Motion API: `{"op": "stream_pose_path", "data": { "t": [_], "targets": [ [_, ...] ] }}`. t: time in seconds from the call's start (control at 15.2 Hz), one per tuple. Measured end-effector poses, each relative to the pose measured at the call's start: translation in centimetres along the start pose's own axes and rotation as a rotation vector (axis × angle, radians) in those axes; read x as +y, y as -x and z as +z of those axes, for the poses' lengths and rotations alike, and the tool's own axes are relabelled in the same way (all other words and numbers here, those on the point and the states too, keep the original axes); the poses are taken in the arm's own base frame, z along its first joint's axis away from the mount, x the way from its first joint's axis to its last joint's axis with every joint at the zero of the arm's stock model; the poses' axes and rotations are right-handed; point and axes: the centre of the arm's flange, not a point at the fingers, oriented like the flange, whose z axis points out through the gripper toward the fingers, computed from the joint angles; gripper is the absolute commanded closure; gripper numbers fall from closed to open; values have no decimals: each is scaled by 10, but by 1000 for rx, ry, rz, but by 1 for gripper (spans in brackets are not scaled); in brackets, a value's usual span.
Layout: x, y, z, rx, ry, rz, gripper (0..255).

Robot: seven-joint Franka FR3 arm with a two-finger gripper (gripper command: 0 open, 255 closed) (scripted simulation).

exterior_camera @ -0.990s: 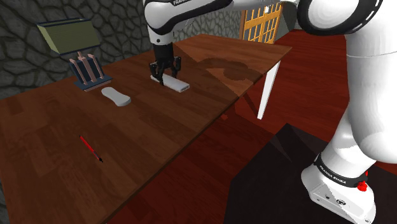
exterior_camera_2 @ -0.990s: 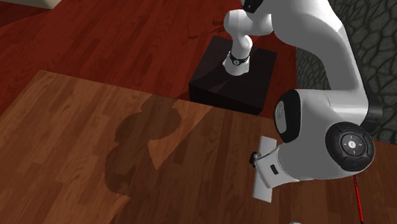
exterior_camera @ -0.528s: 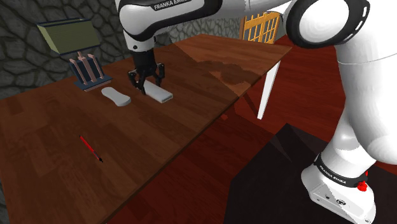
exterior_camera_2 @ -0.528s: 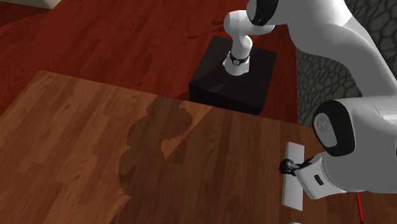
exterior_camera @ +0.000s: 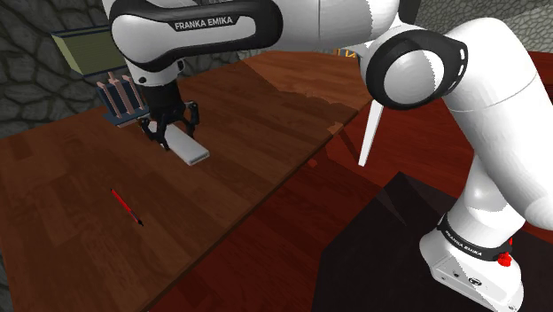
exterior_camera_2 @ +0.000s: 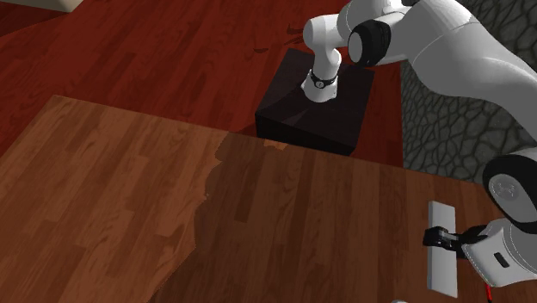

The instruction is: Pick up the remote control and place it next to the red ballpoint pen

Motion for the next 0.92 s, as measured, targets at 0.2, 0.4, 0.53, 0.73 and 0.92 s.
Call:
{"op": "stream_pose_path", "data": {
  "t": [0.2,0.4,0.53,0.73,0.92],
  "targets": [
    [-9,1,13,-1,0,0,255],
    [-11,2,27,-1,0,1,255],
    [-11,1,38,-1,0,1,255],
    [-10,1,54,-1,0,1,255],
    [-9,2,69,-1,0,1,255]
  ]
}}
